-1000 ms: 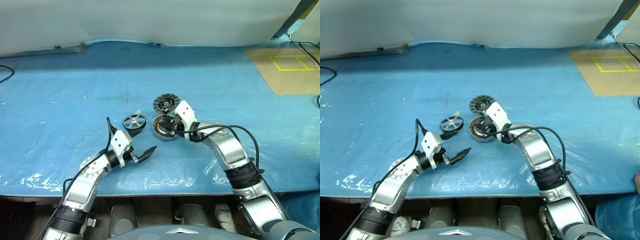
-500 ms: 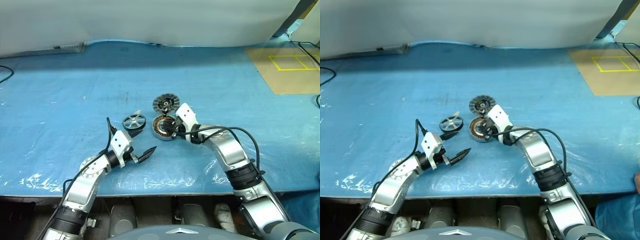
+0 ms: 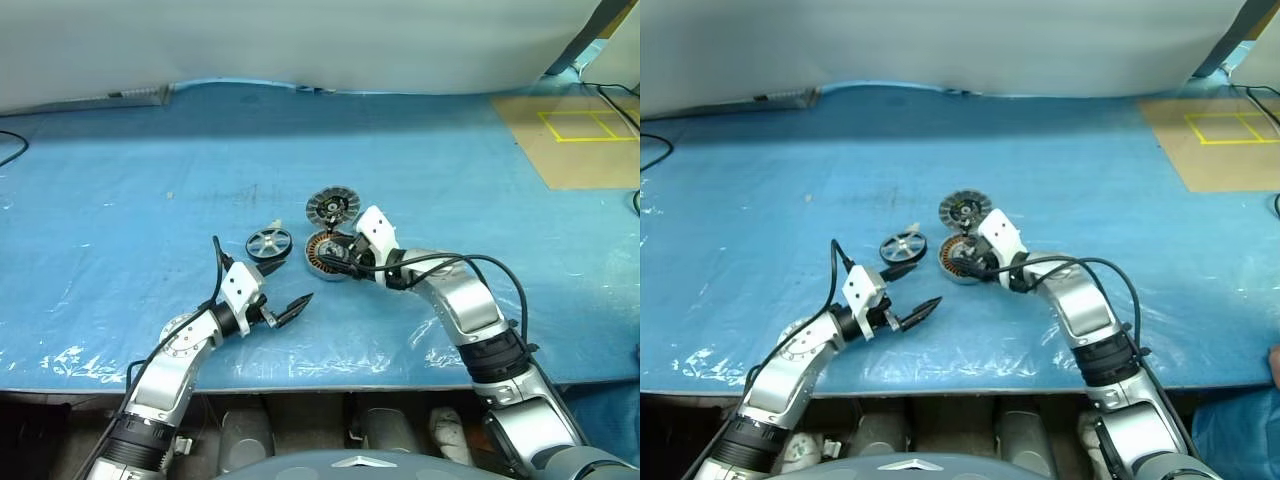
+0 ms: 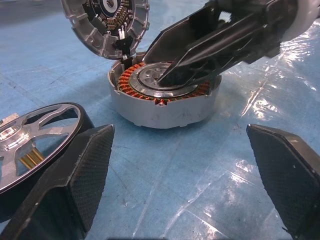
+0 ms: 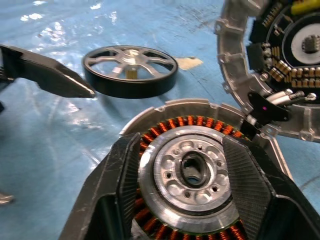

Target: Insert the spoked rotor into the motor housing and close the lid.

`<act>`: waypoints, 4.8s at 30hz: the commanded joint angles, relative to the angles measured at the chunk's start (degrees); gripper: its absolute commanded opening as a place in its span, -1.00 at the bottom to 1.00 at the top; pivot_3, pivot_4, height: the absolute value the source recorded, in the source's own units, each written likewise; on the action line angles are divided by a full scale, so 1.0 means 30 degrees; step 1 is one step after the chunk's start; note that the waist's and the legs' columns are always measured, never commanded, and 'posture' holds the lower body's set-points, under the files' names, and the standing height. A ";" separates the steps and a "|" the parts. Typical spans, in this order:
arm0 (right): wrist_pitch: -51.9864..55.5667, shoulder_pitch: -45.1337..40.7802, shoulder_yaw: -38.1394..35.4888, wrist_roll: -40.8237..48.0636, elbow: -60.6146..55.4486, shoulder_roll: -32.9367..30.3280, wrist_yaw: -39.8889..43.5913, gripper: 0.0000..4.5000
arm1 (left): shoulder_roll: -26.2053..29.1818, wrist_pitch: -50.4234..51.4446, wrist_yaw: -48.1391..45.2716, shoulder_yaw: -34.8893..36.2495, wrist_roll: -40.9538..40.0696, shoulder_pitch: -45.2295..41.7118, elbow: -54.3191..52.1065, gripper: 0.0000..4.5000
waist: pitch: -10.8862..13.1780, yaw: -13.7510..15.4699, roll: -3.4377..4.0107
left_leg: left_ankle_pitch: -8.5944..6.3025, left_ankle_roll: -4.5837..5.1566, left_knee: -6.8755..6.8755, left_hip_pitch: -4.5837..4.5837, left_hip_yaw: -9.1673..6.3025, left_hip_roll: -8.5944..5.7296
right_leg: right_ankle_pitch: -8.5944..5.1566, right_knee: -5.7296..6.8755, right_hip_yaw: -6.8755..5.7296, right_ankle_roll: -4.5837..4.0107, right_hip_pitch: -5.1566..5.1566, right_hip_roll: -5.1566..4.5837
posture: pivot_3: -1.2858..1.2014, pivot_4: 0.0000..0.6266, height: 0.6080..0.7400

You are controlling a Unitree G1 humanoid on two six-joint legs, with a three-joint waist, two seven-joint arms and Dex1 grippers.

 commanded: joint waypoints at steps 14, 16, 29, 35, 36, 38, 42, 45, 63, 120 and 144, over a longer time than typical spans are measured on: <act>0.0941 -0.0563 0.0119 -0.0337 -0.0314 -0.0437 -0.1297 -0.99 | -0.0198 -0.0187 -0.0087 0.0031 -0.0212 -0.0093 -0.0489 1.00 | 0.0000 -0.0002 0.0000 | 0.0001 -0.0001 0.0004 0.0012 -0.0002 -0.0003 | 0.0000 0.0006 0.0002 0.0001 0.0007 -0.0001 | 0.03 -0.52 1.00; 0.0827 -0.0706 0.0163 -0.0350 -0.0049 -0.0408 -0.1243 -0.99 | -0.0171 -0.0210 -0.0079 0.0063 -0.0200 -0.0061 -0.0503 1.00 | 0.0000 -0.0002 0.0000 | 0.0001 -0.0001 0.0005 0.0011 -0.0002 -0.0003 | 0.0000 0.0006 0.0003 0.0001 0.0006 -0.0001 | 0.03 -0.52 1.00; 0.0566 -0.0732 0.0739 -0.0419 0.0116 -0.0303 -0.0795 -0.99 | -0.0113 -0.0295 -0.0004 0.0113 -0.0102 0.0003 -0.0513 1.00 | 0.0000 0.0000 0.0000 | 0.0001 -0.0001 0.0007 0.0014 -0.0002 -0.0002 | 0.0000 0.0013 0.0003 0.0000 0.0007 -0.0001 | 0.03 -0.52 1.00; 0.0463 -0.0709 0.0771 -0.0223 -0.0042 -0.0400 -0.0306 -0.99 | -0.0041 -0.0263 -0.0027 0.0118 -0.0069 0.0029 -0.0530 1.00 | -0.0001 -0.0004 0.0000 | 0.0000 -0.0001 0.0008 0.0014 -0.0002 -0.0001 | 0.0000 0.0015 0.0003 0.0000 0.0006 0.0000 | 0.03 -0.52 1.00; 0.0402 -0.0738 0.0787 -0.0238 -0.0003 -0.0335 -0.0314 -0.99 | -0.0036 -0.0265 -0.0034 0.0120 -0.0073 0.0015 -0.0522 1.00 | 0.0000 -0.0005 0.0000 | 0.0001 -0.0001 0.0008 0.0015 -0.0002 -0.0001 | 0.0000 0.0016 0.0003 0.0000 0.0007 0.0000 | 0.03 -0.52 1.00; 0.0311 -0.0786 0.0838 -0.0288 0.0130 -0.0188 -0.0361 -0.99 | -0.0034 -0.0267 -0.0044 0.0115 -0.0084 0.0000 -0.0517 1.00 | 0.0000 -0.0010 0.0000 | 0.0001 -0.0001 0.0009 0.0015 -0.0002 -0.0001 | 0.0000 0.0017 0.0003 0.0000 0.0007 0.0000 | 0.03 -0.52 1.00; -0.0065 -0.0936 0.0951 -0.0692 0.0898 0.0230 -0.0845 -0.99 | -0.0035 -0.0282 -0.0063 0.0109 -0.0083 -0.0060 -0.0474 1.00 | 0.0000 -0.0005 0.0000 | 0.0001 -0.0001 0.0011 0.0015 -0.0002 -0.0001 | 0.0000 0.0019 0.0003 0.0000 0.0007 0.0000 | 0.03 -0.52 1.00; -0.0253 -0.1063 0.1023 -0.0919 0.1222 0.0388 -0.1065 -0.99 | -0.0033 -0.0287 -0.0073 0.0110 -0.0089 -0.0086 -0.0463 1.00 | -0.0001 -0.0002 0.0000 | 0.0001 -0.0001 0.0015 0.0015 -0.0002 -0.0002 | 0.0000 0.0023 0.0004 0.0000 0.0007 -0.0002 | 0.03 -0.52 1.00; 0.0260 -0.0457 0.0448 -0.0639 0.1206 -0.0597 -0.0576 -0.99 | -0.0009 -0.0208 -0.0031 0.0164 -0.0148 0.0065 -0.0626 1.00 | -0.0002 0.0003 -0.0002 | 0.0000 0.0000 0.0019 0.0023 -0.0002 -0.0002 | 0.0000 0.0034 0.0006 0.0000 0.0010 -0.0002 | 0.03 -0.52 1.00; 0.1805 -0.0788 -0.0803 0.1890 -0.1327 -0.1552 0.1500 -0.99 | -0.0088 0.1038 -0.0143 0.0721 -0.1696 -0.0232 -0.1917 1.00 | -0.0029 0.0000 -0.0015 | 0.0000 0.0001 0.0019 0.0019 -0.0002 -0.0002 | -0.0001 0.0036 0.0011 -0.0001 0.0010 -0.0002 | 0.03 -0.52 1.00; -0.4464 0.2480 -0.1559 0.1718 -0.1401 -0.1035 0.0879 -0.99 | 0.4121 0.8745 -0.0573 0.3554 -0.4279 -0.5243 0.0890 1.00 | -0.0027 0.0007 -0.0013 | 0.0001 0.0001 0.0024 0.0010 -0.0010 -0.0013 | -0.0001 0.0031 0.0005 0.0001 0.0004 -0.0002 | 0.03 -0.52 1.00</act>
